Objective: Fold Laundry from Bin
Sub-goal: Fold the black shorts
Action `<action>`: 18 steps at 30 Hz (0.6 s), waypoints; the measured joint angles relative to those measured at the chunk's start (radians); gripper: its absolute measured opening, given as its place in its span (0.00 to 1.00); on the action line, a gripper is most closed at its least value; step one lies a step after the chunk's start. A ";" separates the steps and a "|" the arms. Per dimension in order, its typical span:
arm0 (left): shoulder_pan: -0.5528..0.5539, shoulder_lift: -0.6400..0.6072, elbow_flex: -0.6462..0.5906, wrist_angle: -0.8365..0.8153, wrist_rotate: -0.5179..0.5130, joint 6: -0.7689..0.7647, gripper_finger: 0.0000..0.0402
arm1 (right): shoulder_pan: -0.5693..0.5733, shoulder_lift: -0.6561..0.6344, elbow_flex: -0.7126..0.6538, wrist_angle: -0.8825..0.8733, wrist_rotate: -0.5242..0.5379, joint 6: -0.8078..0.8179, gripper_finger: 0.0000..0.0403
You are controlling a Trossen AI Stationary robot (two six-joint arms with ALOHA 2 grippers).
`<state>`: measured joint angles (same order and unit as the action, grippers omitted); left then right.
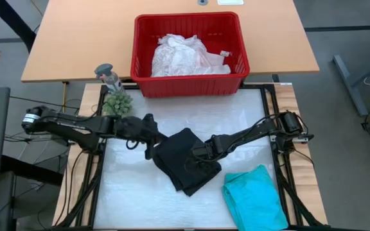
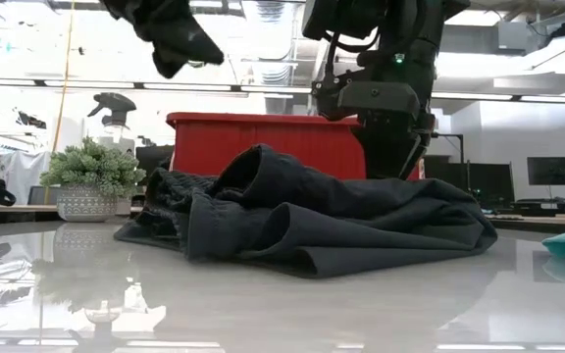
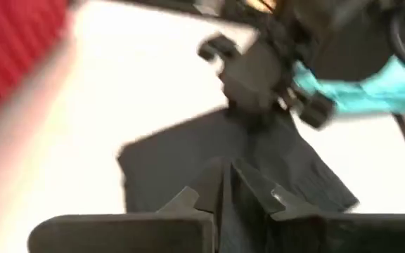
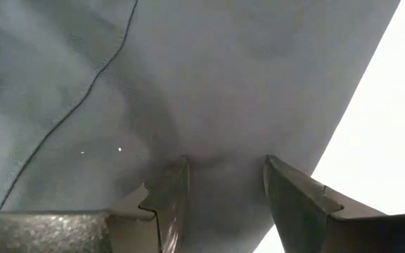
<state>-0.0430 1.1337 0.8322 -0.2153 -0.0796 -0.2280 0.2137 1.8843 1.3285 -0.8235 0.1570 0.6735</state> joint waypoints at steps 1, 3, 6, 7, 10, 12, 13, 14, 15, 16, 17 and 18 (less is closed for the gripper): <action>0.025 0.014 0.000 0.000 0.057 0.003 0.09 | 0.001 0.000 0.000 0.001 0.000 -0.001 0.51; 0.075 0.038 -0.001 -0.017 0.156 0.020 0.16 | 0.003 0.000 0.000 0.004 0.000 -0.001 0.51; 0.129 0.085 -0.002 -0.010 0.265 0.077 0.27 | 0.003 0.000 0.000 0.010 0.000 -0.003 0.51; 0.146 0.102 -0.002 -0.013 0.292 0.098 0.31 | 0.003 0.000 0.004 0.008 0.000 -0.004 0.51; 0.202 0.164 -0.001 0.000 0.310 0.145 0.45 | 0.003 -0.002 0.027 0.008 0.000 -0.014 0.51; 0.240 0.214 -0.002 -0.002 0.308 0.166 0.55 | 0.003 -0.002 0.050 0.006 0.000 -0.025 0.51; 0.258 0.245 -0.001 0.011 0.312 0.171 0.59 | 0.003 -0.002 0.062 0.004 0.000 -0.028 0.51; 0.274 0.273 0.001 0.018 0.317 0.178 0.64 | 0.003 -0.002 0.073 0.002 0.000 -0.028 0.51; 0.288 0.303 0.005 0.015 0.318 0.179 0.68 | 0.003 -0.002 0.085 -0.003 0.000 -0.030 0.51; 0.300 0.336 0.016 0.010 0.317 0.175 0.72 | 0.003 -0.002 0.096 -0.011 0.000 -0.029 0.51; 0.314 0.367 0.026 0.012 0.313 0.171 0.75 | 0.003 -0.002 0.109 -0.024 0.000 -0.023 0.51; 0.325 0.399 0.036 0.009 0.311 0.163 0.77 | 0.004 -0.002 0.125 -0.044 0.000 -0.010 0.51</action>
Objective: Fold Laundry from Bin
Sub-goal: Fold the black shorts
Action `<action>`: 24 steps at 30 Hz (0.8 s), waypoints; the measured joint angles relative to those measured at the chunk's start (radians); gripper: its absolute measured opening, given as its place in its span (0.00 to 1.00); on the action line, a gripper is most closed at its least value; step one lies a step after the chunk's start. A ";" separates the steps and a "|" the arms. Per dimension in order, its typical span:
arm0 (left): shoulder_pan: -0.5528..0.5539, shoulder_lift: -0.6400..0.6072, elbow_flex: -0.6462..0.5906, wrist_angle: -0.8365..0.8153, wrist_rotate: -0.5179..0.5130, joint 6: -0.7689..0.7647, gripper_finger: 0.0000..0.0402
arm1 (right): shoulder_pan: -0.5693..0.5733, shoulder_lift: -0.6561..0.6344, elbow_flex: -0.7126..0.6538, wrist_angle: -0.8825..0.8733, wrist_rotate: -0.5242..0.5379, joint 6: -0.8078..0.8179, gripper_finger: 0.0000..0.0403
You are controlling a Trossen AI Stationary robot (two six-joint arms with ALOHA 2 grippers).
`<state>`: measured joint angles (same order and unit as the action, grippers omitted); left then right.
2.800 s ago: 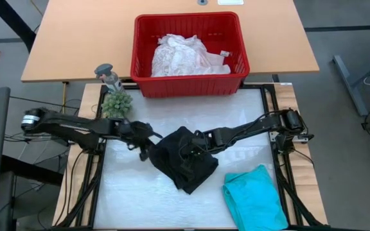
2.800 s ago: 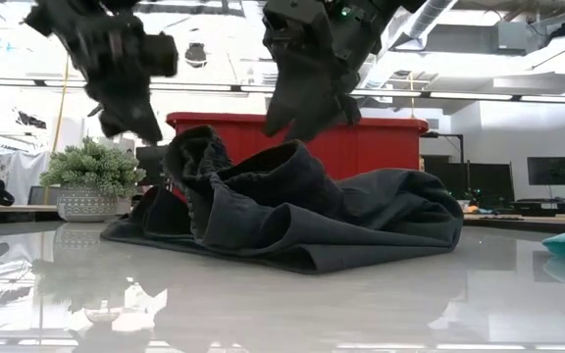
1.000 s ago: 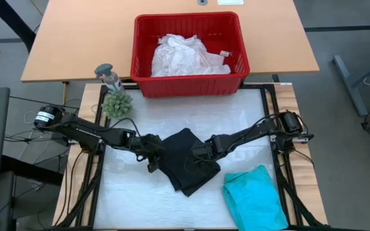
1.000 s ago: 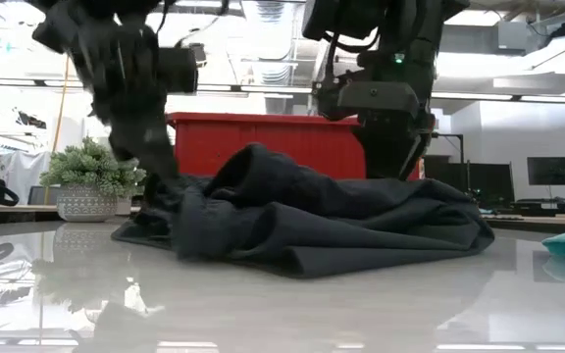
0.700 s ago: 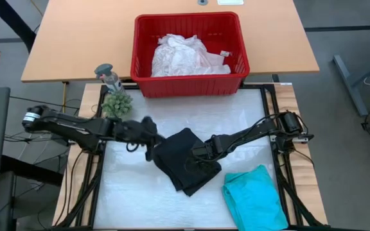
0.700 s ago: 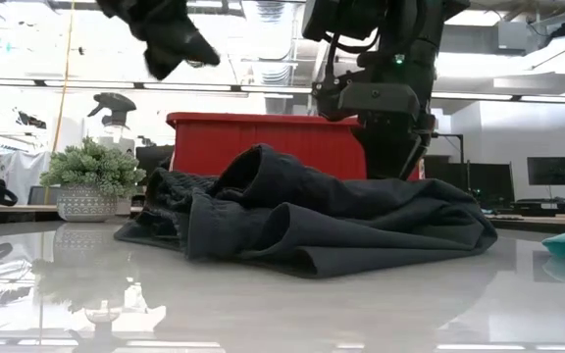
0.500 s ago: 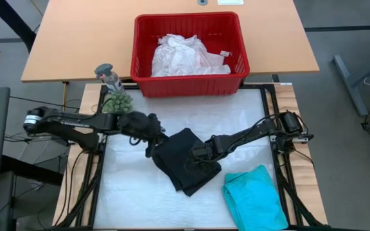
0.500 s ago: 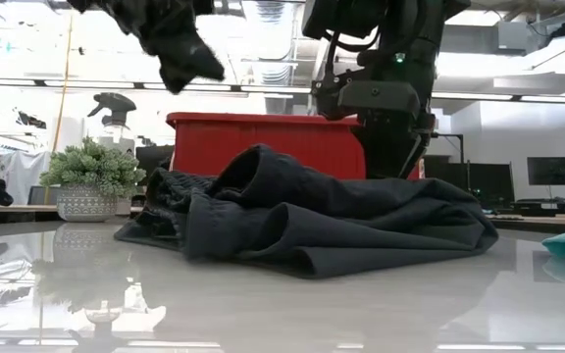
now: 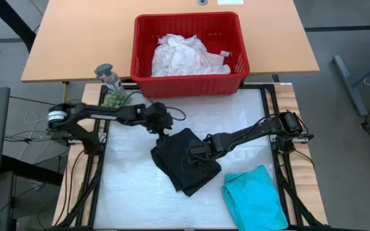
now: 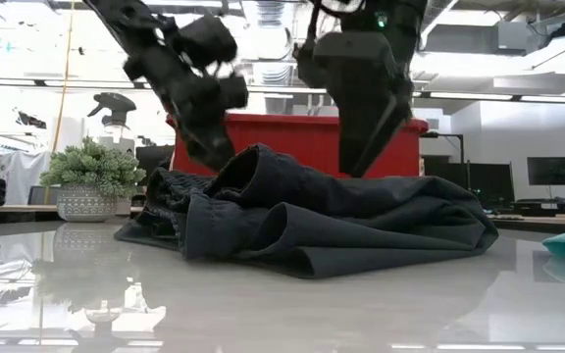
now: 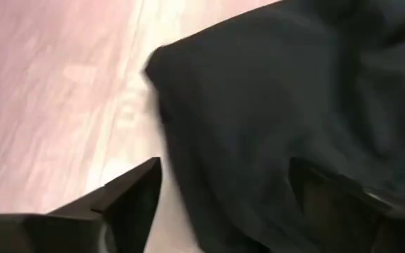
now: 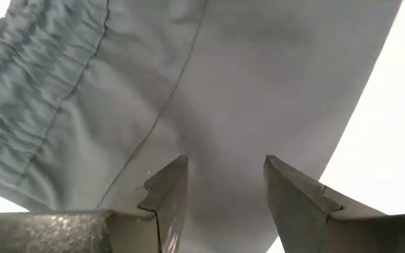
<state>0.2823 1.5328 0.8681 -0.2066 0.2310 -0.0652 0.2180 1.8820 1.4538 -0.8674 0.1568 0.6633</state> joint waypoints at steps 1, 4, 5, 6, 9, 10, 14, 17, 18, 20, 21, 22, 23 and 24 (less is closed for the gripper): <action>0.013 0.029 0.011 -0.007 0.003 -0.011 0.80 | 0.003 0.000 0.017 -0.023 0.000 0.017 0.51; 0.045 0.111 0.050 -0.011 0.044 -0.052 0.82 | 0.022 -0.001 0.061 -0.108 0.007 0.111 0.50; 0.051 0.133 0.060 -0.016 0.066 -0.069 0.83 | 0.034 -0.001 0.071 -0.138 0.007 0.176 0.49; 0.057 0.153 0.068 -0.015 0.100 -0.081 0.83 | 0.047 -0.001 0.081 -0.168 0.004 0.261 0.49; 0.061 0.195 0.077 -0.013 0.169 -0.099 0.83 | 0.102 -0.002 0.095 -0.212 -0.014 0.553 0.48; 0.061 0.203 0.077 -0.014 0.179 -0.097 0.83 | 0.124 -0.002 0.095 -0.204 -0.018 0.640 0.48; 0.061 0.216 0.077 -0.031 0.185 -0.076 0.83 | 0.215 -0.002 0.095 -0.147 0.003 1.020 0.49; 0.061 0.216 0.077 -0.050 0.180 -0.072 0.83 | 0.268 -0.002 0.095 -0.126 0.120 1.268 0.50; 0.061 0.216 0.077 -0.051 0.179 -0.077 0.83 | 0.281 -0.002 0.095 -0.131 0.149 1.341 0.51; 0.061 0.216 0.077 -0.052 0.176 -0.098 0.83 | 0.302 0.002 0.095 -0.132 0.193 1.445 0.52; 0.061 0.216 0.077 -0.052 0.176 -0.110 0.83 | 0.313 0.003 0.095 -0.131 0.208 1.480 0.53; 0.061 0.216 0.077 -0.052 0.176 -0.118 0.83 | 0.325 0.005 0.095 -0.131 0.218 1.508 0.55; 0.061 0.216 0.077 -0.053 0.175 -0.135 0.83 | 0.333 0.016 0.092 -0.124 0.221 1.525 0.56; 0.061 0.216 0.077 -0.054 0.169 -0.147 0.83 | 0.337 0.022 0.086 -0.121 0.220 1.532 0.57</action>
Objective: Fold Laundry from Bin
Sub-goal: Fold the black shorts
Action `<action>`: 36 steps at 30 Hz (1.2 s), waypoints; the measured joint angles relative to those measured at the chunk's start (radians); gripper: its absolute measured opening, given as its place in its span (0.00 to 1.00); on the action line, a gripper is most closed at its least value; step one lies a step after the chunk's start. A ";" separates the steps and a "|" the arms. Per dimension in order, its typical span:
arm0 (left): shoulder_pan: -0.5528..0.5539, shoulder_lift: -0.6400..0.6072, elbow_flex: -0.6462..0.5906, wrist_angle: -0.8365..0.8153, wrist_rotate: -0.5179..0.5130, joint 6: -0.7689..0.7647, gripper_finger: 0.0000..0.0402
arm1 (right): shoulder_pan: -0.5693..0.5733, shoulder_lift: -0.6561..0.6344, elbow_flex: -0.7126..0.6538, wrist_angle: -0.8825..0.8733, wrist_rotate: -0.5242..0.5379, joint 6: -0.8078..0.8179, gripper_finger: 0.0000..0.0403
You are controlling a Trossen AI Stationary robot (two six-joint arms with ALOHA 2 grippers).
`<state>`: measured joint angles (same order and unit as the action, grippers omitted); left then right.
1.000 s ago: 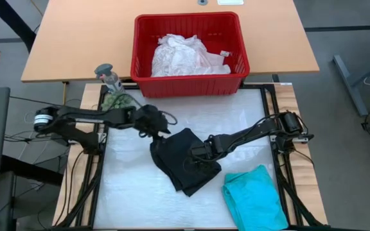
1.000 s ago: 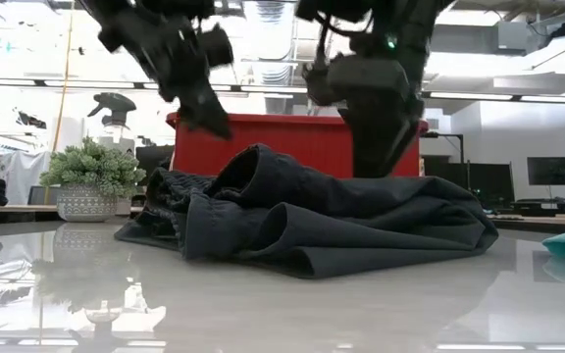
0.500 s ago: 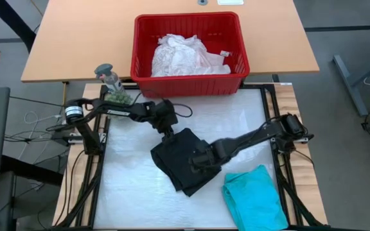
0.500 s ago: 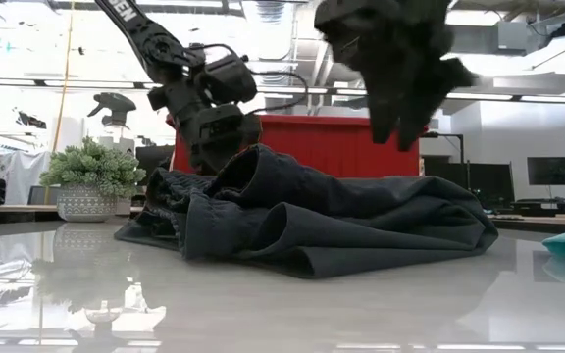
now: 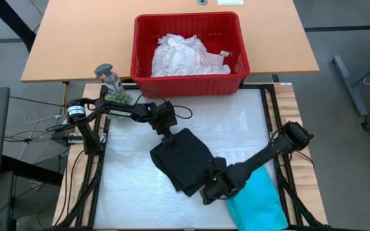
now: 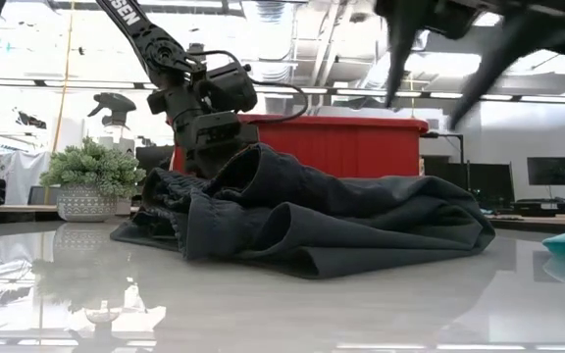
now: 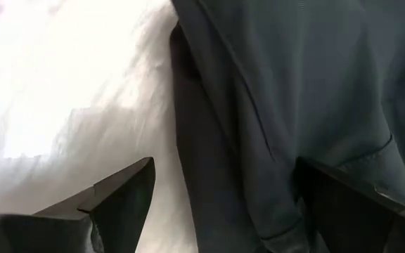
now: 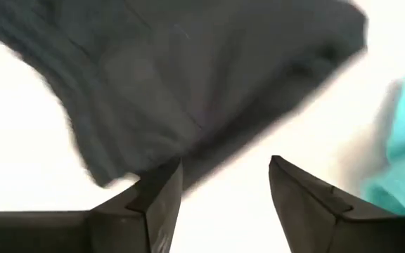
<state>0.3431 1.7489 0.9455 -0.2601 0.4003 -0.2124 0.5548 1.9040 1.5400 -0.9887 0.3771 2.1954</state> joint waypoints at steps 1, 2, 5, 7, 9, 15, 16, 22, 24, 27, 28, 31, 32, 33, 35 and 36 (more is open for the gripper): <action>0.000 0.000 0.000 -0.002 -0.009 -0.009 0.83 | 0.005 0.007 -0.008 0.002 -0.004 0.000 0.59; -0.002 0.000 0.000 -0.008 -0.019 -0.014 0.83 | 0.008 0.019 -0.012 -0.001 -0.019 0.003 0.60; -0.003 0.000 0.001 -0.037 -0.049 -0.029 0.83 | -0.002 0.060 -0.023 -0.001 -0.039 0.005 0.63; -0.002 0.000 0.001 -0.056 -0.063 -0.051 0.83 | -0.016 0.084 -0.026 0.003 -0.041 0.006 0.64; -0.002 0.000 0.001 -0.057 -0.065 -0.068 0.83 | -0.032 0.092 -0.028 0.034 -0.024 0.006 0.65; -0.002 0.000 0.001 -0.069 -0.067 -0.107 0.83 | -0.059 0.089 -0.026 0.064 -0.008 0.006 0.65; -0.002 0.000 0.001 -0.071 -0.068 -0.119 0.83 | -0.059 0.083 -0.026 0.065 -0.010 0.016 0.65; -0.003 0.000 0.001 -0.070 -0.072 -0.154 0.83 | -0.018 0.039 -0.026 0.162 -0.037 0.087 0.65; -0.003 0.000 0.001 -0.068 -0.074 -0.154 0.83 | 0.004 0.018 -0.025 0.165 -0.016 0.113 0.65; -0.003 0.000 0.001 -0.060 -0.091 -0.156 0.83 | 0.010 -0.012 -0.025 0.117 0.056 0.120 0.65; -0.003 0.000 0.001 -0.059 -0.093 -0.156 0.83 | 0.001 -0.017 -0.025 0.095 0.096 0.119 0.65; -0.003 0.000 0.001 -0.060 -0.091 -0.155 0.83 | -0.037 -0.022 -0.024 -0.004 0.144 0.087 0.62; -0.003 0.000 0.001 -0.061 -0.091 -0.154 0.83 | -0.052 -0.018 -0.025 -0.021 0.144 0.064 0.59; -0.003 0.000 0.001 -0.061 -0.091 -0.152 0.83 | -0.066 -0.011 -0.025 -0.021 0.145 0.030 0.56; -0.003 0.000 0.000 -0.062 -0.092 -0.152 0.83 | -0.091 -0.002 -0.025 0.010 0.145 -0.048 0.46; -0.003 0.000 0.000 -0.062 -0.092 -0.152 0.83 | -0.098 0.002 -0.025 0.033 0.145 -0.082 0.40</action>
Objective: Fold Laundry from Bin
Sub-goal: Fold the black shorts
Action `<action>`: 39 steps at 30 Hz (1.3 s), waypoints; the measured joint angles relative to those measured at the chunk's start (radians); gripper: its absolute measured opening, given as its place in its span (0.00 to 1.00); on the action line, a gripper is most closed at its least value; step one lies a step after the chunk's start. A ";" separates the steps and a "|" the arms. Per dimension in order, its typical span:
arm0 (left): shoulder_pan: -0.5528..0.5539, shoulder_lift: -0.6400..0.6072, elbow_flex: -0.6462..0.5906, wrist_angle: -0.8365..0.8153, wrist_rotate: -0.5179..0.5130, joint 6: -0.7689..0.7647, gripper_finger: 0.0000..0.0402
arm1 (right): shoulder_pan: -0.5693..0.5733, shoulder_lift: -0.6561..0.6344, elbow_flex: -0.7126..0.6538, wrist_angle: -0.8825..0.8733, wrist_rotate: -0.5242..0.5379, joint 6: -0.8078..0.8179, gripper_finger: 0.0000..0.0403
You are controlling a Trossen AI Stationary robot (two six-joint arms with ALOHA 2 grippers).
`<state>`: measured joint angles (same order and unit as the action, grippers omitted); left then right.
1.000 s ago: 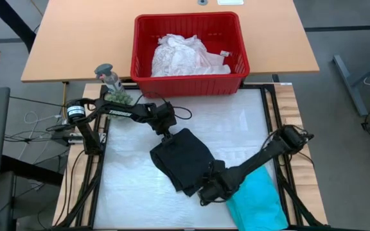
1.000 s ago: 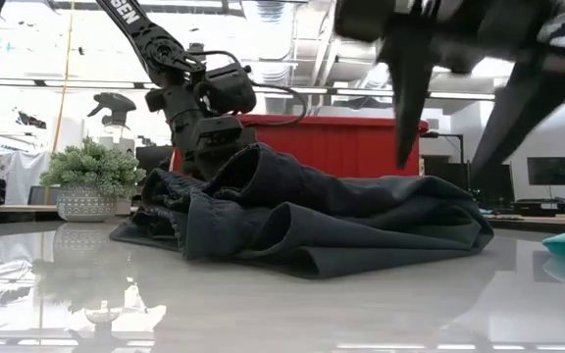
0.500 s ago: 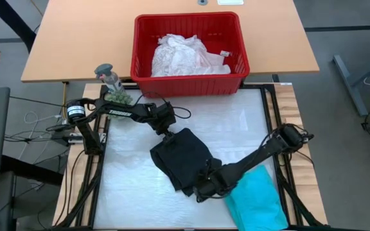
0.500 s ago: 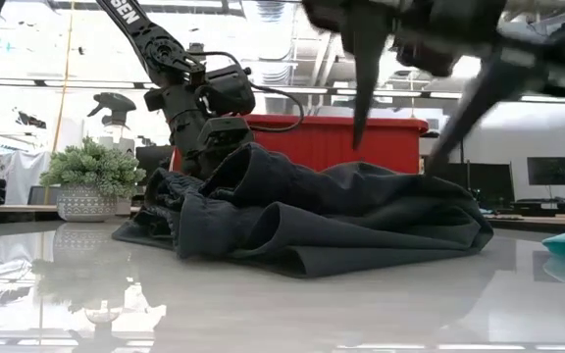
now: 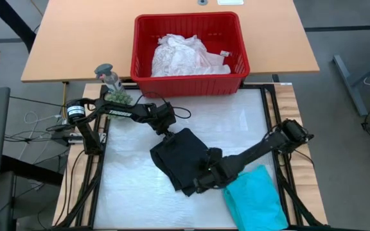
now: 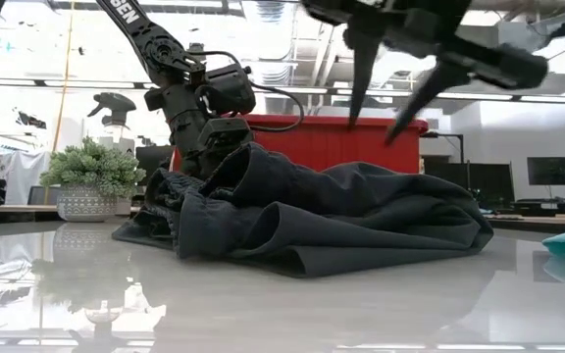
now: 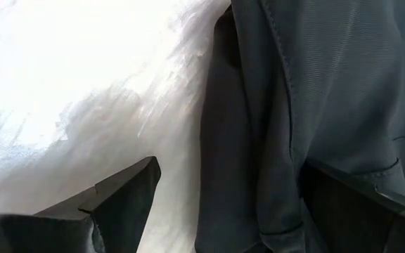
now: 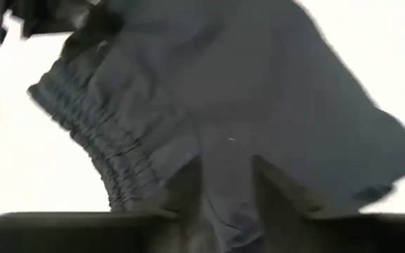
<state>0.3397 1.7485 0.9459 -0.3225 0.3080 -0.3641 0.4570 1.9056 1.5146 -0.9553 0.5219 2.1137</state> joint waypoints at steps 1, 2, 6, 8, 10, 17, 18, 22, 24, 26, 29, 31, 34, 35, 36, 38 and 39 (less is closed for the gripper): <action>0.000 0.000 0.000 0.000 0.000 0.000 0.83 | -0.005 0.012 0.001 0.030 0.000 -0.033 0.33; 0.000 0.000 0.000 0.000 -0.002 0.000 0.83 | -0.011 0.020 0.001 0.060 0.000 -0.062 0.26; 0.000 0.000 0.000 0.000 -0.006 0.001 0.83 | -0.013 0.065 0.000 0.145 -0.030 -0.126 0.04; 0.000 0.000 0.000 0.000 -0.007 0.003 0.83 | -0.003 0.088 0.001 0.144 -0.062 -0.112 0.06; 0.000 0.000 -0.001 0.000 -0.014 0.003 0.83 | 0.009 0.109 0.000 0.138 -0.105 -0.086 0.09; 0.000 0.000 -0.001 0.000 -0.029 0.002 0.83 | 0.059 0.099 0.001 0.077 -0.130 -0.042 0.09; 0.000 0.000 -0.001 0.000 -0.030 0.002 0.83 | 0.065 0.097 0.001 0.071 -0.133 -0.042 0.08; 0.000 0.000 -0.001 0.002 -0.051 0.003 0.83 | 0.088 0.100 0.000 0.045 -0.180 -0.044 0.05; 0.000 0.002 -0.001 0.003 -0.054 0.002 0.83 | 0.093 0.111 -0.002 0.036 -0.191 -0.045 0.06; 0.000 0.002 -0.001 0.003 -0.055 0.001 0.83 | 0.098 0.114 -0.003 0.027 -0.193 -0.045 0.08; 0.000 0.002 -0.001 -0.001 -0.063 -0.025 0.83 | 0.102 0.102 -0.002 0.035 -0.154 -0.010 0.13; 0.001 0.003 -0.001 -0.001 -0.090 -0.065 0.83 | 0.112 0.085 -0.002 0.033 -0.137 0.048 0.17; 0.020 0.003 0.000 0.004 -0.102 -0.147 0.83 | 0.134 0.057 -0.001 0.035 -0.110 0.131 0.26; 0.030 0.003 0.000 0.007 -0.097 -0.169 0.83 | 0.139 0.052 -0.001 0.043 -0.108 0.139 0.30; 0.038 0.003 0.000 0.008 -0.088 -0.182 0.83 | 0.143 0.051 -0.001 0.053 -0.109 0.149 0.34; 0.051 0.003 0.000 0.007 -0.068 -0.191 0.83 | 0.147 0.051 -0.001 0.087 -0.107 0.158 0.44; 0.054 0.003 0.000 0.003 -0.060 -0.190 0.82 | 0.144 0.051 -0.001 0.107 -0.105 0.159 0.50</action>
<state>0.3937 1.7515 0.9455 -0.3194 0.2478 -0.5545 0.6012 1.9568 1.5135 -0.8485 0.4165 2.2731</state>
